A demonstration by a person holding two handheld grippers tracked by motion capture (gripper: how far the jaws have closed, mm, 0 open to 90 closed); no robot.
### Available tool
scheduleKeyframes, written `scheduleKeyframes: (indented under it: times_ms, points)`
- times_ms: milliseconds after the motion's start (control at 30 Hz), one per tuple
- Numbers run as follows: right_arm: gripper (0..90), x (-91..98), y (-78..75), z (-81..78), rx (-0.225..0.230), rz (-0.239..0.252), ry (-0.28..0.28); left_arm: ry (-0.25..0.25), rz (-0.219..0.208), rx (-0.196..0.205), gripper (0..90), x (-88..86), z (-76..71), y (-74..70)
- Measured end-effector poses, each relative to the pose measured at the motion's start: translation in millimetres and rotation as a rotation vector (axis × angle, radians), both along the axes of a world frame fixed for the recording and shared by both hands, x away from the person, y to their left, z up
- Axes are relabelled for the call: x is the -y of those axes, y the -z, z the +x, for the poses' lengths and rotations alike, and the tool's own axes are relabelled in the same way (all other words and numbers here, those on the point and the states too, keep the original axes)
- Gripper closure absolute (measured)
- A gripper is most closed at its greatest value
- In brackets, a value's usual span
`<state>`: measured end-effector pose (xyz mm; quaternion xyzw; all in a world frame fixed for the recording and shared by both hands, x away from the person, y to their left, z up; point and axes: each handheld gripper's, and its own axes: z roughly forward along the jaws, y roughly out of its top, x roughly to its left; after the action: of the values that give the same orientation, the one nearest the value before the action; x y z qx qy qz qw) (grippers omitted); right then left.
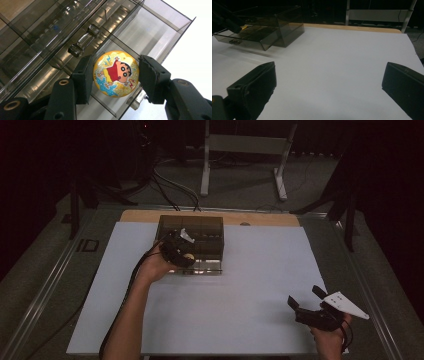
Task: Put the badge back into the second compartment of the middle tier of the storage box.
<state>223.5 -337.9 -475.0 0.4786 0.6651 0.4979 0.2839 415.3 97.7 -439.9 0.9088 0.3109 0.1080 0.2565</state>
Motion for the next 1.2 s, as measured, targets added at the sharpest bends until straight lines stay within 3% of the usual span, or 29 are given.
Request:
scheduleKeyframes:
  times_ms: [1200]
  points:
    - [0.0,0.2,0.2,0.2,-0.002,0.0,0.0,-0.046,0.055,-0.018,48.7,9.1,8.9,17.5]
